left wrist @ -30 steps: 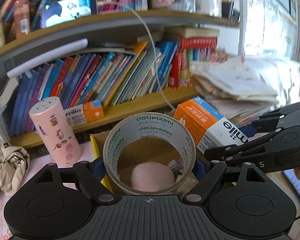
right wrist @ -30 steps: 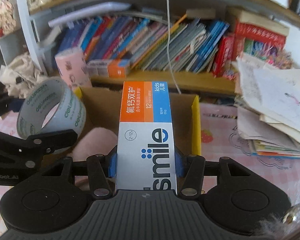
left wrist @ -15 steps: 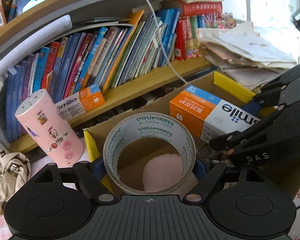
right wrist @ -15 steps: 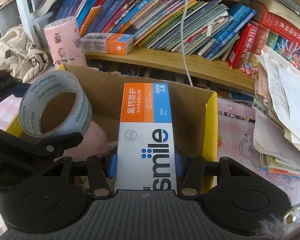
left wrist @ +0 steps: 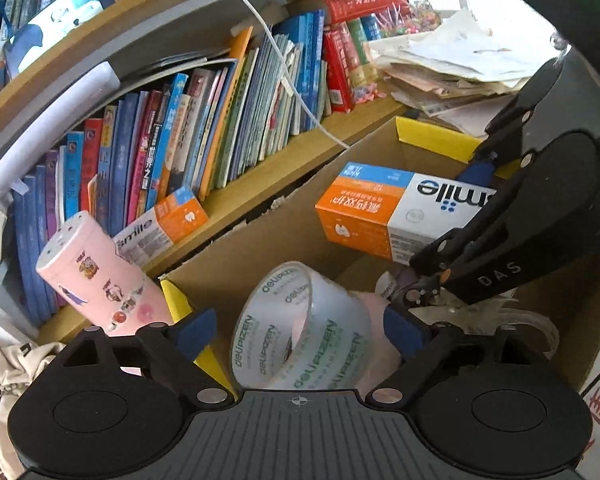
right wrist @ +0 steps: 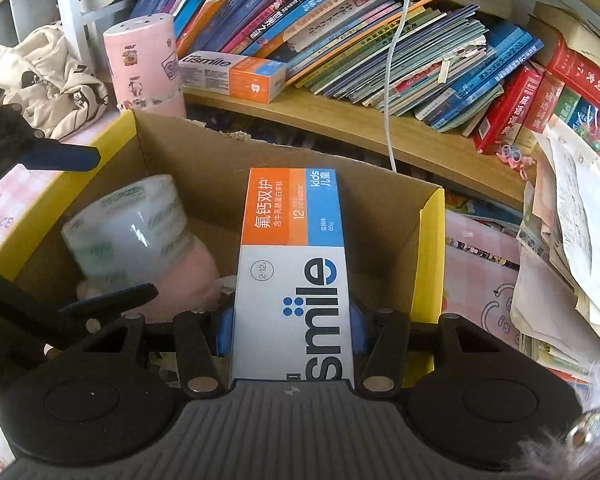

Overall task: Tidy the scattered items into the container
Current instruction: 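Lower the tape roll and usmile box into the yellow box and open both grippers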

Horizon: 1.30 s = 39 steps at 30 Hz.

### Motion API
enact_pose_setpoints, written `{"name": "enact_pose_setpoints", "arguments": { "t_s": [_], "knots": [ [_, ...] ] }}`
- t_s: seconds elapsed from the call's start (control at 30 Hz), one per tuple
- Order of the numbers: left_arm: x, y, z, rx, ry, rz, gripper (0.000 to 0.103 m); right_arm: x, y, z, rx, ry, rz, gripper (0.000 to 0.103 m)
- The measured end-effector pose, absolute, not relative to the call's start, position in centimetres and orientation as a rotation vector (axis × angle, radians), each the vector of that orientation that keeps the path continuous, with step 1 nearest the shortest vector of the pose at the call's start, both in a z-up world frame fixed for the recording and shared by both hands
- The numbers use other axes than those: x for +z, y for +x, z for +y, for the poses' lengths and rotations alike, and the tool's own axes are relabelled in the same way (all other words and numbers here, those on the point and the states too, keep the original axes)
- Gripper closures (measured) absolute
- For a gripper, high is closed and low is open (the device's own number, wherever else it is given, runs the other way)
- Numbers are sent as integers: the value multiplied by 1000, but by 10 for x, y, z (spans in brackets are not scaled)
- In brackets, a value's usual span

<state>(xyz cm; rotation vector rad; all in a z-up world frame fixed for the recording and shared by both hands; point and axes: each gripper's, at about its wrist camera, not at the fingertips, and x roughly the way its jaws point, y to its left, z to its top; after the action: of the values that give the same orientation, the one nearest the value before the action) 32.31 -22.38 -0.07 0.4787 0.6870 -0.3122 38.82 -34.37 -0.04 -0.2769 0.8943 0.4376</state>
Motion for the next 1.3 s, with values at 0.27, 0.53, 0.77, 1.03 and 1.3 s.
{"name": "enact_pose_setpoints", "arguments": {
  "t_s": [0.27,0.53,0.77,1.03,1.3],
  "knots": [
    [19,304,-215,-296,417,623,10,10,391,-342,466,-229,895,53],
    [26,278,-203,-262,339,617,9,1,399,-332,460,-231,916,53],
    [29,266,-196,-222,284,620,9,-6,406,-333,451,-132,923,53],
    [38,246,-191,-196,251,595,9,9,393,-333,463,-98,868,43],
    [44,220,-182,-200,232,568,9,26,354,-332,455,-99,812,39]
  ]
}}
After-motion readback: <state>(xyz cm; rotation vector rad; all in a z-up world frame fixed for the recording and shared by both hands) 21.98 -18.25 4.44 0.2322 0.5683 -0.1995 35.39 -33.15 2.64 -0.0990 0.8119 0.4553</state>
